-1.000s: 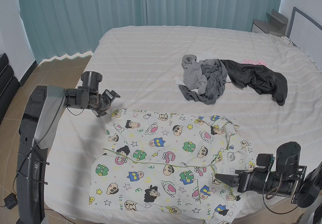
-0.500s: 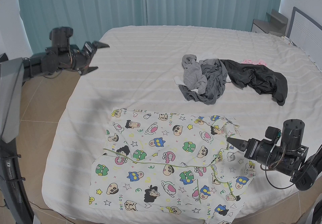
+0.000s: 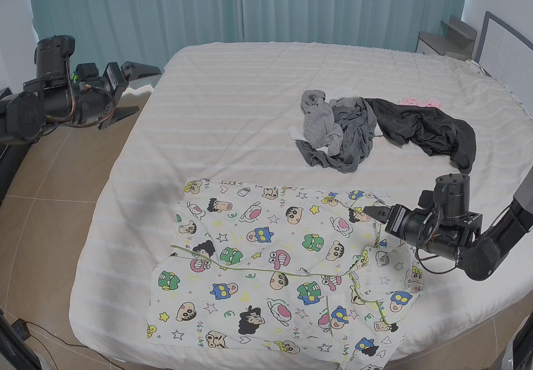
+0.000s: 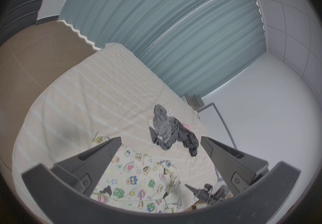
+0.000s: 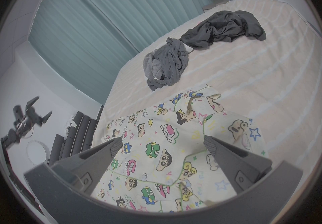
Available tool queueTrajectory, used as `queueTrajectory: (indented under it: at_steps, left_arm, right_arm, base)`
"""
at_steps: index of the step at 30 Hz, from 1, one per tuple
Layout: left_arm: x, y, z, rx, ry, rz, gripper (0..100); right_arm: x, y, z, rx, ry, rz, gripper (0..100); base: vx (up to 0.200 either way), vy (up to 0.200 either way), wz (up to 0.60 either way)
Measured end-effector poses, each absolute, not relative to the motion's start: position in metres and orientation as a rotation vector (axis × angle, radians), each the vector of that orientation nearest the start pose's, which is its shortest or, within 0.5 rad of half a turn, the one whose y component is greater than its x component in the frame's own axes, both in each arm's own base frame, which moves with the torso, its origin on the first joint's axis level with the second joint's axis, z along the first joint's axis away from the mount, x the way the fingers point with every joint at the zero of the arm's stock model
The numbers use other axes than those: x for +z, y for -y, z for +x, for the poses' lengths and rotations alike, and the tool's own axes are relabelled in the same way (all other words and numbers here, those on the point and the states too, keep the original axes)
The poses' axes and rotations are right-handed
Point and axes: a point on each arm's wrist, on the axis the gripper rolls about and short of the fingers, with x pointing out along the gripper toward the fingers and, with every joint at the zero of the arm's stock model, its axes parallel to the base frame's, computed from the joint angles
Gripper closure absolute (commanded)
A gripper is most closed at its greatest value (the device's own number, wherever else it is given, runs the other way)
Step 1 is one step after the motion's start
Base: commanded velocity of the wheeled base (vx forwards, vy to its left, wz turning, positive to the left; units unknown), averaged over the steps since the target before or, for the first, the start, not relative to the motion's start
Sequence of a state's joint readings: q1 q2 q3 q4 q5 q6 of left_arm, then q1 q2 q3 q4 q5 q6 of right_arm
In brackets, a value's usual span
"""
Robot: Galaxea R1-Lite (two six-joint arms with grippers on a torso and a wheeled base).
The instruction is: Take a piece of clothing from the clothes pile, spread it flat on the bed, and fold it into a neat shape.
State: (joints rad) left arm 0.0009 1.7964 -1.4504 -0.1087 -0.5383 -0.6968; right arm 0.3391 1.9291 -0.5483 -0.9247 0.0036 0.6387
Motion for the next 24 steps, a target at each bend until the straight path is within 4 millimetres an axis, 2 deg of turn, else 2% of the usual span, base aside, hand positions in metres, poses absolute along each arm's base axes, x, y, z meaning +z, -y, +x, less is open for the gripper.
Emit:
queueTrajectory:
  at_steps: [8, 24]
  left_arm:
    - [0.243, 0.009, 0.293, -0.416, -0.456, -0.702, 0]
    - [0.147, 0.009, 0.156, -0.358, -0.527, -0.753, 0]
  right_arm:
    - [0.075, -0.119, 0.327, 0.141, -0.59, 0.581, 0]
    - [0.065, -0.169, 0.418, 0.0, -0.674, 0.566, 0]
  base:
    - [0.0, 0.0, 0.0]
    - [0.0, 0.0, 0.0]
